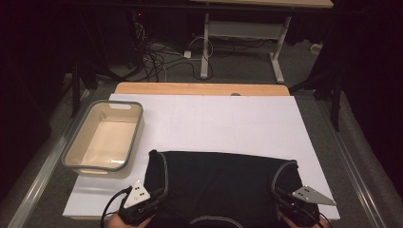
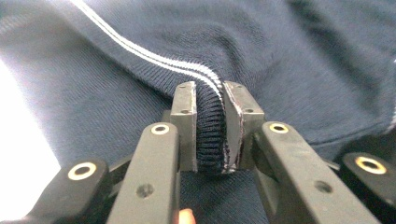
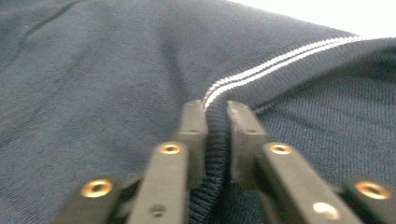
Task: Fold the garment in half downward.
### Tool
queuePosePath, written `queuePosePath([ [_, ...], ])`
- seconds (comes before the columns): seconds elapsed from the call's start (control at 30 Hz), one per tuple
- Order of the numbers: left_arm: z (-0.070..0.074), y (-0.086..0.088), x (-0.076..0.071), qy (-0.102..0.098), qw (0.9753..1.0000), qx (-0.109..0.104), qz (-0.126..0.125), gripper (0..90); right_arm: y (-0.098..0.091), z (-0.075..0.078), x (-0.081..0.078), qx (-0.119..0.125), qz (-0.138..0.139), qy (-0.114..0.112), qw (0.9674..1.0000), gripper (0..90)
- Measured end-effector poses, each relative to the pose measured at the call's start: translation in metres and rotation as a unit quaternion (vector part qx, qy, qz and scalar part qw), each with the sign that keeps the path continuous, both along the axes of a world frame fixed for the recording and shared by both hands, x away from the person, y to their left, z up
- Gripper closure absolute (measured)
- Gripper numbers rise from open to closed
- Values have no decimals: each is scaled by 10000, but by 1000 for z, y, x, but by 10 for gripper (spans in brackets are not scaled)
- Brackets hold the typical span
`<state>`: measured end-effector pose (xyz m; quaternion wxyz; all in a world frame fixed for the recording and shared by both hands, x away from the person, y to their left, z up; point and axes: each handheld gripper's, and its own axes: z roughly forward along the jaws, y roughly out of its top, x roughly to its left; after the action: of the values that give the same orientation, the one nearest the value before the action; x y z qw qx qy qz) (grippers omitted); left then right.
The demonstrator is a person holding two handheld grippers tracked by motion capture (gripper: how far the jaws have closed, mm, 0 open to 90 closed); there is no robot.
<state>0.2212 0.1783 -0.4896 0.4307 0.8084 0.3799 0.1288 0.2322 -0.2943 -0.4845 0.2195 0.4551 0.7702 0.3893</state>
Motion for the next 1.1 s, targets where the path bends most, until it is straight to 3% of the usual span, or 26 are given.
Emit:
queuePosePath([
  [0.23,11,9,-18,21,9996,-222,-163,731,-9,15,-22,-11,-75,-319,9995,851],
  [0.4,6,15,-28,199,9988,-334,-303,725,-18,21,-40,69,-119,-397,9991,848],
  [0.5,4,16,-25,272,9980,-437,-366,656,-18,17,-40,97,-79,-299,9995,744],
  [0.57,7,17,-22,183,9975,-553,-409,577,-18,17,-38,149,-12,-290,9995,647],
  [0.73,14,18,-3,-80,9974,-661,-290,469,-19,20,-34,261,-6,-380,9989,536],
  [0.83,13,19,14,-62,9973,-711,-177,443,-21,20,-28,253,-29,-385,9989,499],
  [1.1,8,10,54,-63,9987,-493,-87,420,-26,17,-4,241,-186,-374,9988,435],
])
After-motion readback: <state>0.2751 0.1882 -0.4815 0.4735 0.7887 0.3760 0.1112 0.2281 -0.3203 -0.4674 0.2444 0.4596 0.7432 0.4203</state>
